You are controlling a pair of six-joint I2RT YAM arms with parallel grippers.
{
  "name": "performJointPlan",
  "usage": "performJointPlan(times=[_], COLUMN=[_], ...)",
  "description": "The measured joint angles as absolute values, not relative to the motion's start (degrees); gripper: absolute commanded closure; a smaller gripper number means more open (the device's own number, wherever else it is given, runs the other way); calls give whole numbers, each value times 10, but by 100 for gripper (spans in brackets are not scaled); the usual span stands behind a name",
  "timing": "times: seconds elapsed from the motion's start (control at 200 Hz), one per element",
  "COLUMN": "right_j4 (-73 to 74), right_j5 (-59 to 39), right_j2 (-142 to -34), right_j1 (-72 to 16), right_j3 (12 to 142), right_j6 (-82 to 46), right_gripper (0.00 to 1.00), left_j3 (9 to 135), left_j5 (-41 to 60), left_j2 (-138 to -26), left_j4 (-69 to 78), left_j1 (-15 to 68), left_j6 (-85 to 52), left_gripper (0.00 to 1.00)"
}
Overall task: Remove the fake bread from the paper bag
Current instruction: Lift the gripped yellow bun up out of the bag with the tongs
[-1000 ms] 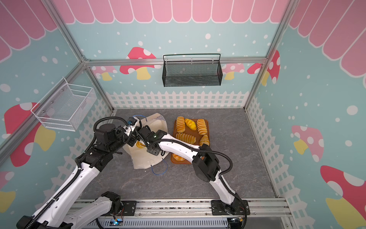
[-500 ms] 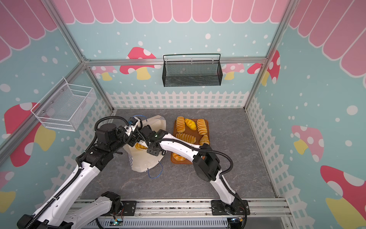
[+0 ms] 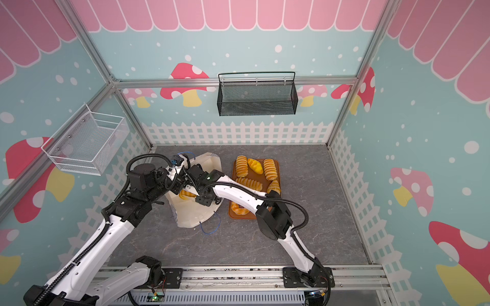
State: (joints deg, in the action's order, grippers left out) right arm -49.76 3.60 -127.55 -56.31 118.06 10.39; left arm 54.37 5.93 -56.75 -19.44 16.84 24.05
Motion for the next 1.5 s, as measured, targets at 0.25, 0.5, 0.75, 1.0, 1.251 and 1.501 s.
performJointPlan(times=[0.25, 0.5, 0.75, 1.0, 1.251, 1.501], right_j4=[-498, -499, -499, -486, -470, -458], right_j5=[35, 51, 82, 100, 113, 129], right_j2=[-1275, -1273, -1233, -1179, -1134, -1064], right_j1=[-562, -562, -562, -555, -562, -563], right_j3=[1181, 1181, 1154, 1114, 1070, 1024], right_j6=[103, 103, 105, 103, 103, 97], right_gripper=[80, 90, 93, 94, 96, 97], left_j3=[544, 544, 543, 540, 535, 535], left_j5=[59, 53, 54, 70, 72, 45], left_j2=[-568, -568, -567, -557, -557, -558], left_j4=[-194, -192, -178, -173, -172, -178], left_j1=[168, 168, 168, 170, 177, 178], left_j6=[242, 243, 242, 242, 242, 222], left_gripper=[100, 100, 100, 100, 100, 100])
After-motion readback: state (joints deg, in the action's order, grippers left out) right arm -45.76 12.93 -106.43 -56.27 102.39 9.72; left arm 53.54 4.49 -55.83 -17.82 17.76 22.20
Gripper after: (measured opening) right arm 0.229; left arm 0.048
